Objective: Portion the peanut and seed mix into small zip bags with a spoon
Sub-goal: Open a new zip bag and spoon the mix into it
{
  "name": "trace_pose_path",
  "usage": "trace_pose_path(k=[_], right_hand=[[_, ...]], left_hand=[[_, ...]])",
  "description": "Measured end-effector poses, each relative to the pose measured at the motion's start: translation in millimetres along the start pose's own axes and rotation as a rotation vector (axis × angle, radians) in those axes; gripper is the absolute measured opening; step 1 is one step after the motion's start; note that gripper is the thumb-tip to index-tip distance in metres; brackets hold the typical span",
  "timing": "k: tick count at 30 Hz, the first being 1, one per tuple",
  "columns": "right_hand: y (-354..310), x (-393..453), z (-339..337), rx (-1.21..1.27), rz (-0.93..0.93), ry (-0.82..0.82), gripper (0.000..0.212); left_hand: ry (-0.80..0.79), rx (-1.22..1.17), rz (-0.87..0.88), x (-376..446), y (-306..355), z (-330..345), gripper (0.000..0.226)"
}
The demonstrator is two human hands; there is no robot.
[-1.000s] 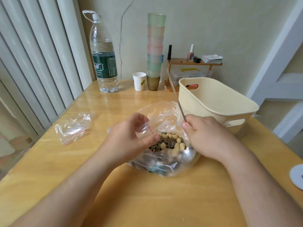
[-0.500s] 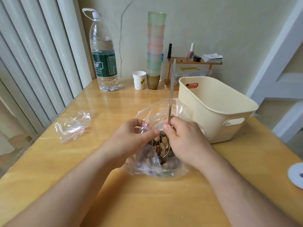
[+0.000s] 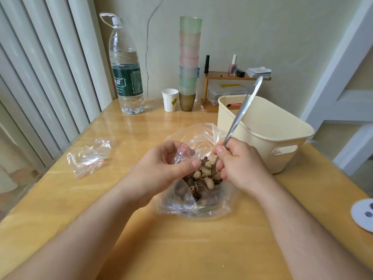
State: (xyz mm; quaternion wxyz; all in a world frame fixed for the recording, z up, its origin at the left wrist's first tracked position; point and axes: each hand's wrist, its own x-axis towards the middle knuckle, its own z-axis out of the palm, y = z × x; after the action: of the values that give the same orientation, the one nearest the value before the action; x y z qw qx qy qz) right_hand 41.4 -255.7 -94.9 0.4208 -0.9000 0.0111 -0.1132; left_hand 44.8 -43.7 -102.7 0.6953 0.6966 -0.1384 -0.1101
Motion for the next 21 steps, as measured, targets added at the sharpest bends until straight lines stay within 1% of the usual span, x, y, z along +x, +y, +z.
trace_pose_path(k=[3,5,8,11,13,17,21], right_hand=[[3,3,-7,-0.013,-0.035,0.064,0.023],[3,4,-11,-0.003,-0.062,0.104,0.024],[3,3,-14,0.029,-0.098,0.150,0.024],[1,1,-16,0.038,-0.161,0.214,0.021],[-2,0,-18,0.030,-0.219,0.267,0.021],[-10,-5,-22,0.067,-0.316,0.326,0.013],[-13,-9,-20,0.055,-0.393,0.352,0.013]], left_hand=[[0.049,0.132,0.019,1,1,-4,0.038],[0.073,0.330,0.003,3,-4,-9,0.042],[0.167,0.659,-0.008,5,-10,-13,0.054],[0.210,0.851,0.092,4,-7,-11,0.058],[0.222,0.876,0.151,5,-8,-8,0.060],[0.247,0.791,0.210,5,-14,-3,0.067],[0.292,0.731,0.221,6,-16,4,0.067]])
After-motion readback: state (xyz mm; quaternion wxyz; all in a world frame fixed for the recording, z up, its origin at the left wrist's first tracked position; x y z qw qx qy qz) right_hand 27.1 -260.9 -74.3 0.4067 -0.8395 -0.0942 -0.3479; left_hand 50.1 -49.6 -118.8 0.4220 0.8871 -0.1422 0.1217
